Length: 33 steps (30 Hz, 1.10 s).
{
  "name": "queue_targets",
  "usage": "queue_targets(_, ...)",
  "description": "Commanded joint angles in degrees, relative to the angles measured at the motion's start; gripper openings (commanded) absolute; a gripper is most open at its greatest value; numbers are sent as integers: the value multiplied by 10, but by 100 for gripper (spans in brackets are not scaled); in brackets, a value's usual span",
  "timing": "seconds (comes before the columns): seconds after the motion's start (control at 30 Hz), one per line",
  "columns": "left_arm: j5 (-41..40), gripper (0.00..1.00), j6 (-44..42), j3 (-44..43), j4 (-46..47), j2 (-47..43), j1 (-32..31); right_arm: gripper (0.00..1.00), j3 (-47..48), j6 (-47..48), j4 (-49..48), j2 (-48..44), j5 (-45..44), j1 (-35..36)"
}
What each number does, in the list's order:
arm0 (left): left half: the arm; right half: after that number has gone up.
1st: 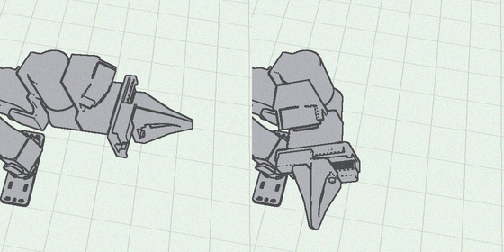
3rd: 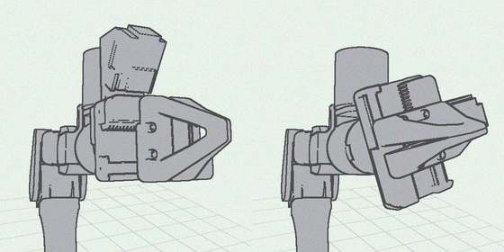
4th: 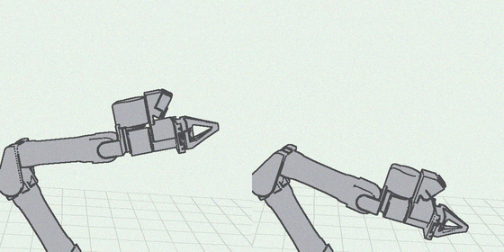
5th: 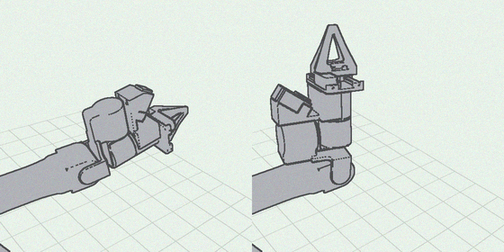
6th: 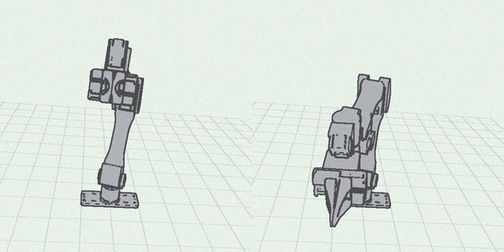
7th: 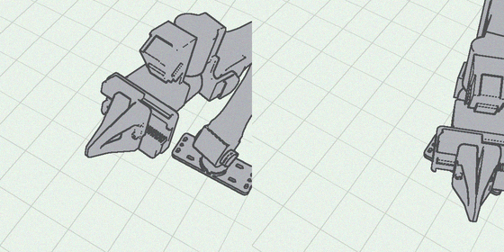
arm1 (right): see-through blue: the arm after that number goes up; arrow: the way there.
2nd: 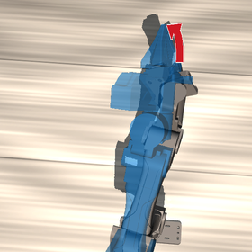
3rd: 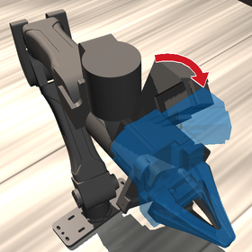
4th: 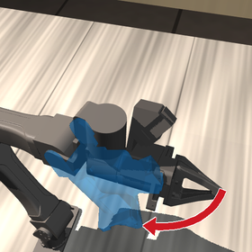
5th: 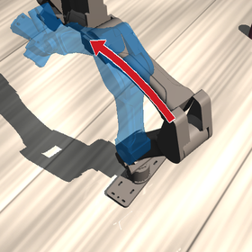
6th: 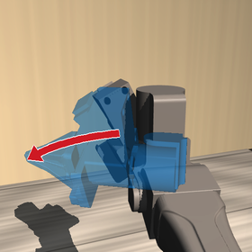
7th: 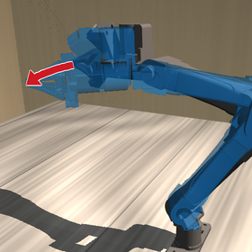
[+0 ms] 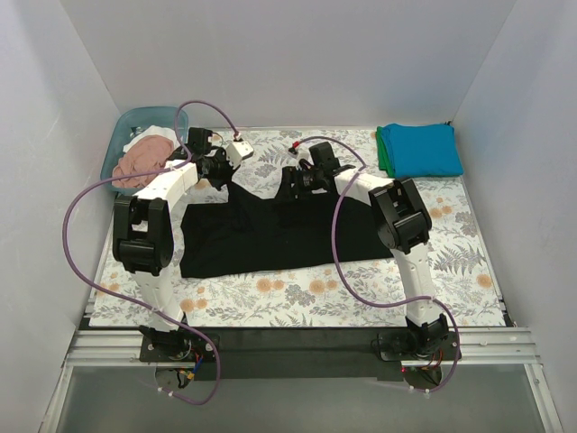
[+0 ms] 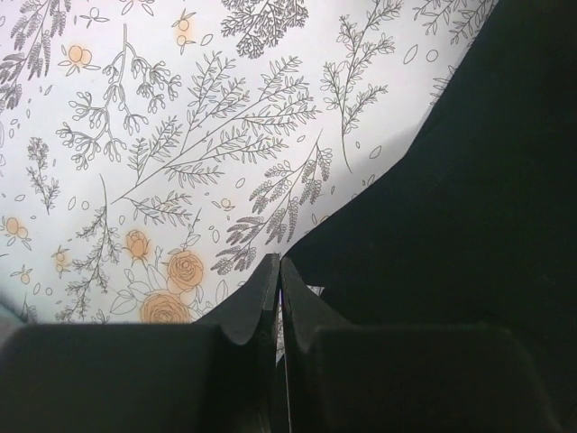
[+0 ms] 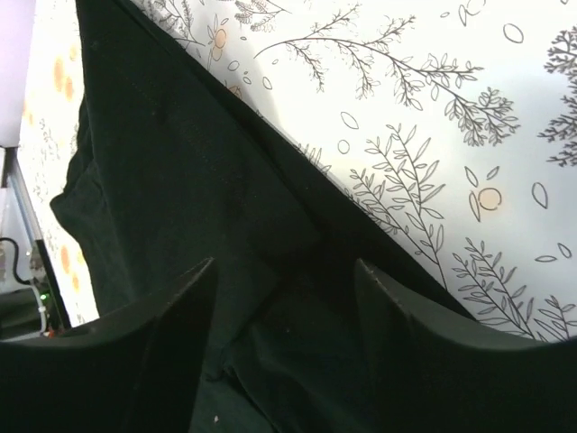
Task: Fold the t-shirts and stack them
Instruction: Fold the tshirt
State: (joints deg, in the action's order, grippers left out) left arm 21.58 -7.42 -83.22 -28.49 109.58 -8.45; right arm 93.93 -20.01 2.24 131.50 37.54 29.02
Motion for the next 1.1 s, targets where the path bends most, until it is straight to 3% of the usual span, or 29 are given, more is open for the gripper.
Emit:
queue_targets(0.0,-6,0,0,-17,-7,-2,-1,70,8,29,9,-11,-2,13)
queue_targets(0.23,-3,0,0,-14,-7,-5,-1,51,25,23,17,16,3,14)
queue_targets(0.6,-2,0,3,-6,-8,-8,-1,44,57,1,11,30,21,17)
queue_targets(0.8,-6,0,10,-13,-19,-16,-1,27,55,3,9,35,33,17)
queue_targets(0.97,-12,0,8,-3,-22,-23,-1,1,54,0,3,30,44,17)
queue_targets(1.07,-16,0,7,5,-20,-25,-1,1,44,1,-3,16,42,17)
